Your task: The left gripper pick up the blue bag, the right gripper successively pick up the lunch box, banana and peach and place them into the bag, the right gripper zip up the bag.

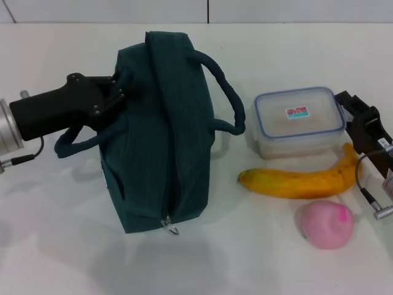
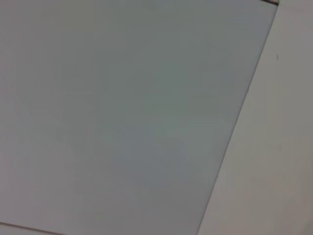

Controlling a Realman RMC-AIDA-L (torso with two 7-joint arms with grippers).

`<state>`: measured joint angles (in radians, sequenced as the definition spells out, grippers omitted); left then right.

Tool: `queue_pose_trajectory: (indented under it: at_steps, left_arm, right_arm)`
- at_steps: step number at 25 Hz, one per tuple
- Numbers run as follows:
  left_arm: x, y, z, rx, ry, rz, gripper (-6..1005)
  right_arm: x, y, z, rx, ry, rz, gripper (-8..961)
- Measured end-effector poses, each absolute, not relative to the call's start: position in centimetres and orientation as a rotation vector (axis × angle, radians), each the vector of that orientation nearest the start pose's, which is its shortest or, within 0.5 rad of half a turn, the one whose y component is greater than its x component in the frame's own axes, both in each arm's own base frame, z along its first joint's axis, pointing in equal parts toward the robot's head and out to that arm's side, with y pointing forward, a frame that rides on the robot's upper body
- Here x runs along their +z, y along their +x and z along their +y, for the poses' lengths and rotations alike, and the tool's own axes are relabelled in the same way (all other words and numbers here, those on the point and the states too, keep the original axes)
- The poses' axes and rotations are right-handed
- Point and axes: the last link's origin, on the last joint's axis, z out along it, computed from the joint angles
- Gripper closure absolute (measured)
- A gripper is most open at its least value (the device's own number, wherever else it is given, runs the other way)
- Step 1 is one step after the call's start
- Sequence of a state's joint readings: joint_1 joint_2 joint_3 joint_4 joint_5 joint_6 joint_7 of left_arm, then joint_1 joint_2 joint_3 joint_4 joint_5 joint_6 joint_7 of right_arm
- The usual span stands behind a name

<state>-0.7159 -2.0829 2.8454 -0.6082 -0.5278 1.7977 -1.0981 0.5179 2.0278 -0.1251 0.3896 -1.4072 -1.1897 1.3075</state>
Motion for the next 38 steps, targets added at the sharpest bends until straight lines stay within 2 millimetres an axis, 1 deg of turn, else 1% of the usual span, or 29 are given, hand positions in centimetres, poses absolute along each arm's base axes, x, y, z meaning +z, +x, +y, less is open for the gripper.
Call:
queue_pose_trajectory:
  at_steps: [4, 7, 13, 18, 23, 27, 29, 31, 33, 36, 37, 38]
  left_arm:
    - [2.9, -27.5, 32.7, -0.905, -2.513, -0.542, 925]
    - [2.9, -27.5, 32.7, -0.905, -2.513, -0.542, 926]
    - [2.9, -27.5, 32.6, -0.906, -2.513, -0.544, 926]
    - [2.7, -27.4, 32.6, -0.915, -2.516, -0.542, 925]
    - [2.5, -27.3, 32.3, -0.932, -2.525, -0.518, 926]
    - [2.2, -26.3, 31.6, -1.017, -2.585, -0.493, 926]
    - [2.1, -25.8, 31.5, -1.037, -2.615, -0.481, 926]
    - [2.0, -25.5, 31.6, -1.042, -2.625, -0.464, 926]
    - [1.7, -25.4, 31.6, -1.037, -2.631, -0.437, 926]
    - [1.0, -25.1, 31.8, -1.036, -2.631, -0.391, 925]
    - [0.8, -25.1, 31.9, -1.034, -2.623, -0.394, 925]
    - [0.7, -25.1, 32.1, -1.031, -2.613, -0.399, 925]
  right_arm:
    - [-6.9, 29.9, 31.0, 1.499, -1.254, 1.787, 509]
    - [-6.9, 29.9, 31.0, 1.501, -1.259, 1.783, 689]
    - [-6.8, 29.7, 31.0, 1.509, -1.275, 1.775, 679]
    - [-6.7, 29.7, 31.1, 1.509, -1.285, 1.759, 729]
    - [-6.5, 29.4, 31.2, 1.497, -1.335, 1.702, 858]
    - [-6.2, 29.4, 31.5, 1.489, -1.376, 1.669, 856]
    - [-5.9, 29.2, 31.6, 1.498, -1.428, 1.635, 855]
    - [-5.4, 28.7, 31.6, 1.526, -1.505, 1.576, 854]
    - [-4.4, 28.2, 31.7, 1.567, -1.568, 1.494, 853]
    - [-3.0, 27.8, 31.7, 1.622, -1.623, 1.379, 851]
    - [-3.0, 27.8, 31.7, 1.622, -1.623, 1.379, 851]
    - [-1.9, 27.7, 31.7, 1.65, -1.658, 1.286, 850]
